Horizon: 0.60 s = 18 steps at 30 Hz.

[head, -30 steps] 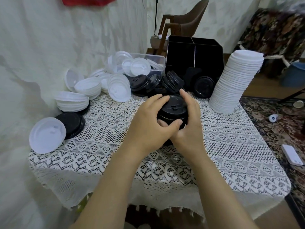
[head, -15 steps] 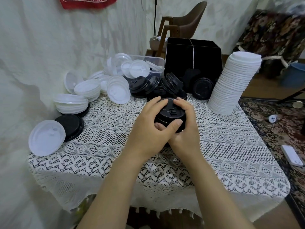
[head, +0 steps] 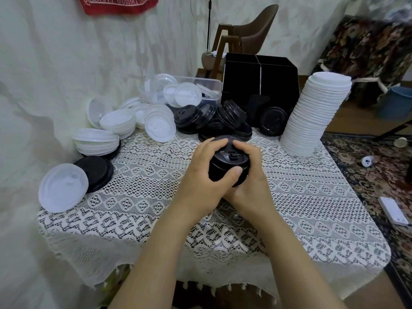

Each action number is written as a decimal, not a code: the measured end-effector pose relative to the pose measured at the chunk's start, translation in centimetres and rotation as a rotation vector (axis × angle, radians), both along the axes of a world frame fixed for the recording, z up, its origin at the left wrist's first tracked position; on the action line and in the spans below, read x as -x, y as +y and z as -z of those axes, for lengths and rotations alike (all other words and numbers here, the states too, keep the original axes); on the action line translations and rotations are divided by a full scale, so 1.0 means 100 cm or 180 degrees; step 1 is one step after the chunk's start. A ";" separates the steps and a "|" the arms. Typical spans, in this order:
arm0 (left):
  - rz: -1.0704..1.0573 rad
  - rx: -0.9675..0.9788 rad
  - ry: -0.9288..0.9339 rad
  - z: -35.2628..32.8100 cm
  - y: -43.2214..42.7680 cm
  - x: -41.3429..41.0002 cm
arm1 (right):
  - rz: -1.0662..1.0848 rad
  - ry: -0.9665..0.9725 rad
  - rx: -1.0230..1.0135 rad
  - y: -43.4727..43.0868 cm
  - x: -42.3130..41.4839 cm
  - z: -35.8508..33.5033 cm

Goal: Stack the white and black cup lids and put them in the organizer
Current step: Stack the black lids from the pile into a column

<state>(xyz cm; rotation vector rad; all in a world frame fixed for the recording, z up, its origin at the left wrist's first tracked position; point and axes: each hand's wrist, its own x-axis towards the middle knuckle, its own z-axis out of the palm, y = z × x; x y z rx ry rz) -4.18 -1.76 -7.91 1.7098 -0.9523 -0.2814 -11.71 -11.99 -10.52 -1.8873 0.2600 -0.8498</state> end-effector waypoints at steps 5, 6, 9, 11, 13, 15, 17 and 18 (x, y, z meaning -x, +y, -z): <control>-0.0091 -0.0023 0.0057 0.000 0.001 -0.001 | 0.0053 0.0354 0.0191 -0.002 0.002 -0.002; -0.0097 -0.0019 0.0093 0.000 0.001 -0.002 | 0.0067 0.0407 0.0213 -0.002 0.002 -0.002; -0.0113 -0.0057 0.0150 0.002 0.002 -0.002 | 0.0075 0.0507 0.0242 -0.001 0.001 -0.001; -0.0112 -0.0068 0.0168 0.003 0.002 -0.002 | 0.0095 0.0530 0.0253 0.000 0.001 0.000; -0.0102 -0.0086 0.0158 0.003 0.002 -0.002 | 0.0125 0.0565 0.0246 0.000 0.002 0.000; -0.0085 -0.0133 0.0155 0.002 0.001 -0.002 | 0.0152 0.0635 0.0269 0.000 0.002 0.000; -0.0095 -0.0153 0.0167 0.002 0.000 -0.003 | 0.0157 0.0676 0.0290 0.000 0.002 0.000; -0.0104 -0.0158 0.0174 0.002 -0.001 -0.003 | 0.0148 0.0678 0.0290 0.000 0.002 -0.001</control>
